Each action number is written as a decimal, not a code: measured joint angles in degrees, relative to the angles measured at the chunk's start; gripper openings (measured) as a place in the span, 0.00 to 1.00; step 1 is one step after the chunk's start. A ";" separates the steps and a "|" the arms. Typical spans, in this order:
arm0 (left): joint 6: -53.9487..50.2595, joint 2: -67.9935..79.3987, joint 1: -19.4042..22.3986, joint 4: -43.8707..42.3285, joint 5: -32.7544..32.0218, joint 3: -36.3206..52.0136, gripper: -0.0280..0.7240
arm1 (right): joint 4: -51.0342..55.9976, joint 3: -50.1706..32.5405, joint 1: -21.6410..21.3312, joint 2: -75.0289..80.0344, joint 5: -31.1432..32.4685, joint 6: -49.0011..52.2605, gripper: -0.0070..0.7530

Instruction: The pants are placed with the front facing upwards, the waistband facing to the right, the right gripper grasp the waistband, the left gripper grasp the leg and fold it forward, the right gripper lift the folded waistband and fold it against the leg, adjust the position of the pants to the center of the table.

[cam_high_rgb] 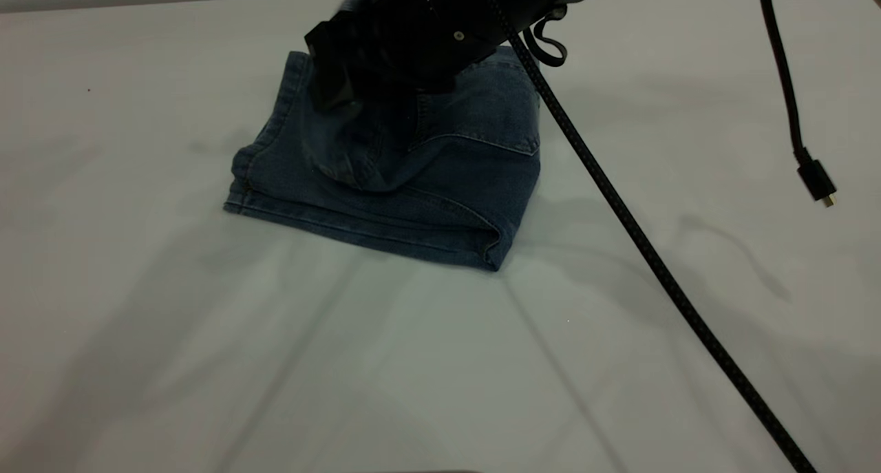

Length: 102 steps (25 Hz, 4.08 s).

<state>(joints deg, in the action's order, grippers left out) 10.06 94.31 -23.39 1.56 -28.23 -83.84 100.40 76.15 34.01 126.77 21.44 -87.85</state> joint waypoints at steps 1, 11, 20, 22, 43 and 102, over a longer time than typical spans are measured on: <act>0.00 0.00 0.00 0.00 -0.44 0.04 0.38 | -0.55 0.14 -0.06 -0.06 -0.40 1.00 0.66; 0.00 0.00 -0.06 0.00 -2.93 0.06 0.38 | -31.52 0.20 -3.29 -6.12 2.76 30.22 0.83; 0.00 0.00 -0.06 0.00 -4.81 0.11 0.38 | -54.49 0.25 -9.33 -10.35 10.91 47.61 0.76; 0.00 0.00 -0.06 0.02 -5.54 0.11 0.38 | -55.70 0.25 -9.38 -10.48 11.21 47.79 0.76; 21.93 27.08 -7.49 17.17 -14.61 0.11 0.38 | -62.34 0.25 -30.84 -24.01 17.29 53.70 0.76; -21.05 36.81 -5.80 -2.59 -7.29 -0.08 0.38 | -63.55 0.25 -30.84 -24.01 29.53 54.31 0.76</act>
<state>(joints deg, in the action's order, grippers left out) -10.99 131.11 -29.19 -1.03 -35.52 -83.92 36.85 76.40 3.17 102.76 50.97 -33.54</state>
